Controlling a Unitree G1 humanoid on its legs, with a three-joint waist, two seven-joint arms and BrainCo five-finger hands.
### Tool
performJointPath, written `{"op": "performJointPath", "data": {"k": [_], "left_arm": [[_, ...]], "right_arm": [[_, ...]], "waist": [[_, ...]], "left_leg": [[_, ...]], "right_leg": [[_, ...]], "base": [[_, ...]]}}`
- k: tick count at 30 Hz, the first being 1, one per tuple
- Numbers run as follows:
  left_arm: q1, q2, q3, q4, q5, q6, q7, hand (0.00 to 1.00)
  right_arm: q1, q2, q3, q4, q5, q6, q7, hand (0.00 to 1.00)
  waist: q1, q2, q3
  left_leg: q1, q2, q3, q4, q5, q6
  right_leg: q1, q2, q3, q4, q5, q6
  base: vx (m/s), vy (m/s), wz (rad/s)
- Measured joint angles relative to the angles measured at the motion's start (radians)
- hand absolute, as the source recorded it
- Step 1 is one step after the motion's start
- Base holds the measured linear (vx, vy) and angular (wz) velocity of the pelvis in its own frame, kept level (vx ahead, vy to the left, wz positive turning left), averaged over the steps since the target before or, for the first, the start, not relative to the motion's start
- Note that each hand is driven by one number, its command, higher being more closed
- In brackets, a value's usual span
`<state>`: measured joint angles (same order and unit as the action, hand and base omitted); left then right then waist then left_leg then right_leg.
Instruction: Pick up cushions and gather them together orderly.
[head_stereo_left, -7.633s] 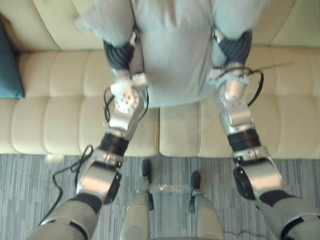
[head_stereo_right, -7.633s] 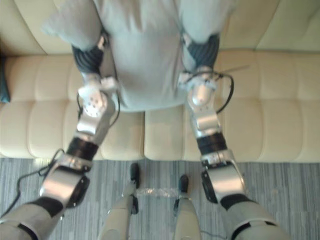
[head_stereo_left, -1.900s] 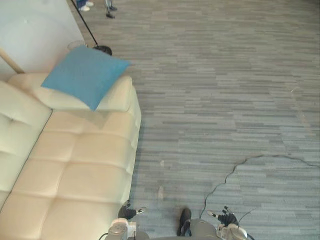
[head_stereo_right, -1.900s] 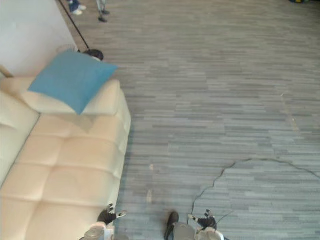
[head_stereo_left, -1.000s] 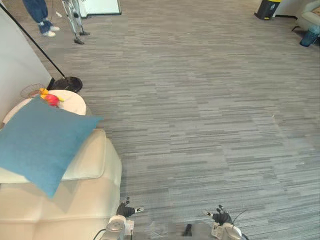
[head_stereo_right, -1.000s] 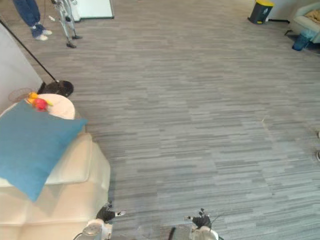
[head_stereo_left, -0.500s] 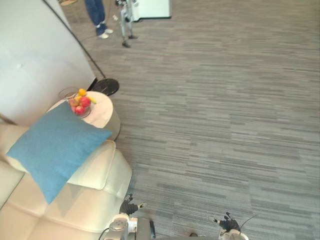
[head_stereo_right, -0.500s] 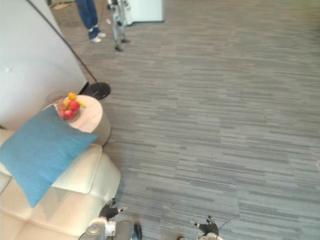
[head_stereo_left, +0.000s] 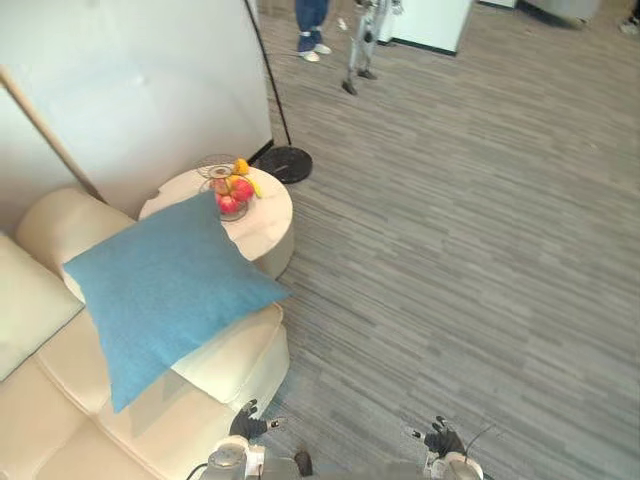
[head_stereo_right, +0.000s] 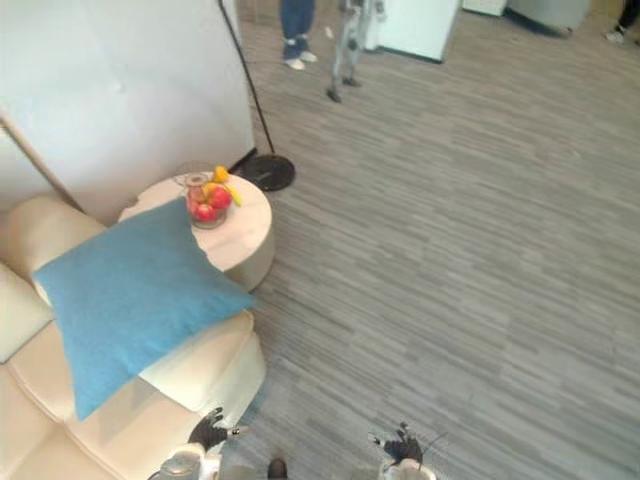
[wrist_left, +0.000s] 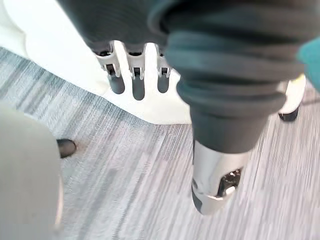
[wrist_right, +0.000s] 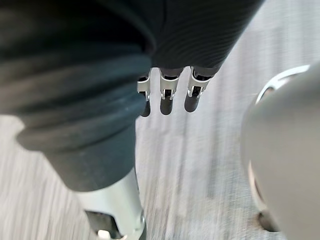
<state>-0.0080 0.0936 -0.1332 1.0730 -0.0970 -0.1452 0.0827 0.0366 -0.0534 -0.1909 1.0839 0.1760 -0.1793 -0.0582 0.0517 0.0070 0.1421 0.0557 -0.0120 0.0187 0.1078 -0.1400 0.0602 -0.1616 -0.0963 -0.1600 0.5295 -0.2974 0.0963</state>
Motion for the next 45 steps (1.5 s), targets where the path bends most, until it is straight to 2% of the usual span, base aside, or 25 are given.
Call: {"op": "performJointPath", "data": {"k": [2, 3, 4, 6, 9, 11, 13, 14, 15, 17, 20, 25, 27, 29, 30, 31, 33, 34, 36, 37, 38, 39, 42, 44, 45], "left_arm": [[0.006, -0.002, 0.018, 0.000, -0.002, -0.002, -0.001, 0.00], [0.013, -0.001, 0.023, 0.000, -0.002, -0.003, -0.001, 0.00], [0.018, 0.003, 0.050, -0.005, -0.003, -0.009, 0.001, 0.00], [0.042, -0.024, 0.096, -0.011, -0.003, -0.011, 0.002, 0.00], [0.034, -0.076, 0.104, -0.029, -0.003, -0.016, 0.001, 0.00], [0.028, -0.076, 0.090, -0.022, -0.003, -0.016, 0.000, 0.00], [0.020, -0.068, 0.052, -0.019, -0.003, -0.015, -0.002, 0.00], [0.019, -0.068, 0.036, -0.019, -0.003, -0.016, -0.002, 0.00], [0.017, -0.067, 0.030, -0.019, -0.002, -0.016, -0.003, 0.00], [0.002, -0.058, 0.024, 0.005, -0.002, -0.016, -0.004, 0.00], [-0.011, -0.024, -0.013, 0.023, 0.003, -0.015, -0.004, 0.00], [-0.010, -0.006, -0.014, 0.036, 0.017, -0.016, -0.008, 0.00], [-0.011, -0.003, -0.016, 0.042, 0.017, -0.016, -0.009, 0.00], [-0.011, -0.003, -0.023, 0.047, 0.017, -0.016, -0.021, 0.00], [-0.008, -0.003, -0.024, 0.047, 0.017, -0.017, -0.022, 0.00], [0.002, 0.007, -0.025, 0.039, 0.017, -0.018, -0.023, 0.00], [0.005, 0.029, -0.022, 0.039, 0.017, -0.015, -0.022, 0.00], [0.013, 0.039, -0.012, 0.042, 0.015, -0.014, -0.021, 0.00], [0.013, 0.032, -0.001, 0.043, 0.016, -0.013, -0.020, 0.00], [0.013, 0.036, 0.000, 0.043, 0.017, -0.014, -0.020, 0.00], [0.010, 0.039, 0.014, 0.049, 0.018, -0.015, -0.019, 0.00], [0.008, 0.030, 0.032, 0.051, 0.017, -0.015, -0.017, 0.00], [0.013, -0.013, 0.082, 0.040, 0.021, -0.016, 0.002, 0.00], [0.014, -0.021, 0.087, 0.030, 0.029, -0.016, 0.007, 0.00], [0.016, -0.022, 0.092, 0.014, 0.030, -0.016, 0.010, 0.00]], "right_arm": [[0.010, 0.001, 0.000, 0.001, 0.001, -0.002, 0.000, 0.00], [0.017, 0.005, -0.001, 0.002, 0.001, -0.002, 0.000, 0.00], [0.034, 0.016, -0.001, 0.004, 0.022, -0.003, 0.000, 0.00], [0.037, 0.012, 0.000, 0.006, 0.021, -0.003, 0.002, 0.00], [0.036, -0.014, -0.002, -0.005, 0.021, -0.009, 0.001, 0.00], [0.031, -0.012, -0.002, 0.002, 0.023, -0.008, 0.000, 0.00], [0.029, -0.008, -0.002, 0.002, 0.030, -0.008, -0.001, 0.00], [0.029, -0.010, -0.002, 0.002, 0.033, -0.009, -0.001, 0.00], [0.027, -0.010, -0.002, 0.004, 0.033, -0.008, -0.001, 0.00], [0.024, -0.002, 0.008, 0.004, 0.036, -0.009, 0.000, 0.00], [0.020, 0.007, 0.008, 0.007, 0.037, -0.008, -0.001, 0.00], [0.015, 0.008, 0.008, 0.015, 0.028, -0.007, -0.001, 0.00], [0.001, 0.008, 0.008, 0.033, 0.021, -0.006, -0.001, 0.00], [0.002, 0.002, 0.009, 0.033, 0.020, 0.002, 0.000, 0.00], [0.001, -0.001, 0.009, 0.032, 0.020, 0.003, 0.001, 0.00], [-0.002, -0.008, 0.010, 0.031, 0.020, 0.003, 0.000, 0.00], [-0.001, -0.002, 0.026, 0.031, 0.020, 0.002, 0.001, 0.00], [0.000, 0.003, 0.039, 0.031, 0.020, 0.000, 0.003, 0.00], [0.000, 0.002, 0.038, 0.031, 0.020, -0.001, 0.002, 0.00], [0.005, 0.006, 0.038, 0.031, 0.021, -0.003, 0.002, 0.00], [0.010, 0.013, 0.033, 0.033, 0.028, -0.003, 0.003, 0.00], [0.008, 0.012, 0.033, 0.033, 0.027, -0.002, 0.001, 0.00], [0.007, -0.004, 0.034, 0.025, 0.021, -0.006, 0.001, 0.00], [0.015, -0.007, 0.026, 0.009, 0.023, -0.008, -0.003, 0.00], [0.026, -0.005, 0.017, -0.016, 0.025, -0.009, -0.004, 0.00]], "waist": [[-0.007, -0.006, -0.002], [-0.010, -0.012, -0.004], [-0.008, -0.043, -0.015], [0.003, -0.018, -0.041], [-0.003, 0.027, -0.050], [-0.002, 0.026, -0.047], [-0.005, 0.015, -0.041], [-0.004, 0.015, -0.041], [-0.005, 0.016, -0.040], [-0.003, 0.003, -0.044], [-0.005, -0.012, -0.034], [-0.006, -0.013, -0.035], [-0.007, -0.015, -0.033], [-0.014, -0.016, -0.025], [-0.013, -0.013, -0.023], [-0.014, -0.018, -0.020], [-0.017, -0.032, -0.016], [-0.021, -0.041, -0.017], [-0.023, -0.033, -0.015], [-0.032, -0.041, -0.018], [-0.042, -0.057, -0.014], [-0.045, -0.054, -0.018], [-0.032, -0.006, -0.034], [-0.033, 0.001, -0.040], [-0.034, -0.005, -0.043]], "left_leg": [[0.006, 0.000, -0.064, 0.016, -0.026, -0.027], [0.006, -0.004, -0.084, 0.031, -0.044, -0.033], [0.005, -0.029, -0.126, 0.096, -0.095, -0.048], [-0.015, -0.004, -0.126, 0.164, -0.124, -0.063], [-0.096, 0.067, -0.016, 0.259, -0.129, -0.097], [-0.104, 0.109, 0.108, 0.239, -0.120, -0.119], [-0.093, 0.132, 0.178, 0.181, -0.117, -0.117], [-0.095, 0.140, 0.186, 0.139, -0.095, -0.123], [-0.095, 0.140, 0.186, 0.118, -0.050, -0.150], [-0.093, 0.103, 0.169, 0.078, -0.019, -0.130], [-0.089, 0.072, 0.161, 0.072, -0.013, -0.124], [-0.074, 0.050, 0.165, 0.068, -0.013, -0.123], [-0.058, 0.038, 0.167, 0.063, -0.018, -0.116], [-0.016, 0.013, 0.165, 0.043, -0.041, -0.078], [-0.008, 0.012, 0.165, 0.042, -0.042, -0.076], [0.022, -0.001, 0.158, 0.032, -0.042, -0.069], [0.040, -0.002, 0.146, 0.032, -0.050, -0.055], [0.048, 0.007, 0.121, 0.028, -0.050, -0.055], [0.053, 0.035, 0.083, 0.020, -0.043, -0.066], [0.038, 0.034, 0.050, 0.017, -0.039, -0.073], [0.036, 0.016, 0.008, 0.019, -0.044, -0.082], [0.039, 0.022, -0.003, 0.018, -0.041, -0.090], [0.034, 0.054, -0.003, 0.004, -0.037, -0.106], [0.036, 0.069, -0.018, -0.010, -0.031, -0.117], [0.036, 0.071, -0.021, -0.017, -0.028, -0.122]], "right_leg": [[-0.031, 0.053, 0.167, -0.174, 0.072, 0.009], [-0.031, 0.052, 0.199, -0.206, 0.100, -0.002], [-0.029, 0.025, 0.219, -0.221, 0.175, -0.027], [-0.008, 0.023, 0.153, -0.202, 0.177, -0.043], [0.045, 0.026, 0.007, -0.270, 0.174, -0.060], [0.105, 0.022, -0.071, -0.319, 0.172, -0.073], [0.148, 0.005, -0.123, -0.348, 0.171, -0.075], [0.157, -0.001, -0.143, -0.355, 0.171, -0.075], [0.162, -0.007, -0.154, -0.361, 0.172, -0.069], [0.169, -0.029, -0.167, -0.390, 0.184, -0.042], [0.198, -0.048, -0.193, -0.436, 0.203, -0.016], [0.220, -0.075, -0.206, -0.448, 0.208, -0.002], [0.220, -0.095, -0.209, -0.411, 0.184, 0.014], [0.161, -0.161, -0.202, -0.178, 0.117, 0.031], [0.138, -0.173, -0.199, -0.113, 0.118, 0.027], [0.078, -0.200, -0.159, 0.043, 0.125, 0.003], [0.024, -0.171, -0.061, 0.110, 0.067, 0.003], [0.009, -0.122, -0.025, 0.071, 0.040, 0.002], [0.004, -0.039, -0.004, -0.046, 0.040, -0.012], [0.021, 0.002, 0.042, -0.166, 0.086, -0.040], [0.026, -0.002, 0.058, -0.196, 0.142, -0.067], [0.035, -0.004, 0.041, -0.198, 0.142, -0.065], [0.059, 0.018, -0.003, -0.249, 0.146, -0.072], [0.095, 0.030, -0.034, -0.287, 0.149, -0.077], [0.098, 0.032, -0.042, -0.295, 0.149, -0.077]], "base": [[0.19, -0.159, 1.04], [0.23, -0.242, 1.24], [0.27, -0.309, 1.13], [0.33, -0.298, 1.09], [0.26, -0.186, 1.26], [0.14, -0.119, 1.10], [0.07, -0.050, 0.90], [0.05, 0.012, 0.72], [0.04, 0.070, 0.52], [0.05, 0.116, 0.40], [0.06, 0.114, 0.26], [0.04, 0.066, 0.06], [0.02, 0.055, 0.04], [-0.02, 0.102, 0.16], [0.00, 0.133, 0.07], [0.04, 0.081, 0.07], [0.06, 0.028, 0.20], [0.10, -0.066, 0.48], [0.11, -0.081, 0.65], [0.08, -0.118, 0.94], [0.09, -0.150, 0.97], [0.13, -0.148, 0.76], [0.18, -0.095, 0.32], [0.13, -0.083, 0.34], [0.11, -0.065, 0.35]]}}
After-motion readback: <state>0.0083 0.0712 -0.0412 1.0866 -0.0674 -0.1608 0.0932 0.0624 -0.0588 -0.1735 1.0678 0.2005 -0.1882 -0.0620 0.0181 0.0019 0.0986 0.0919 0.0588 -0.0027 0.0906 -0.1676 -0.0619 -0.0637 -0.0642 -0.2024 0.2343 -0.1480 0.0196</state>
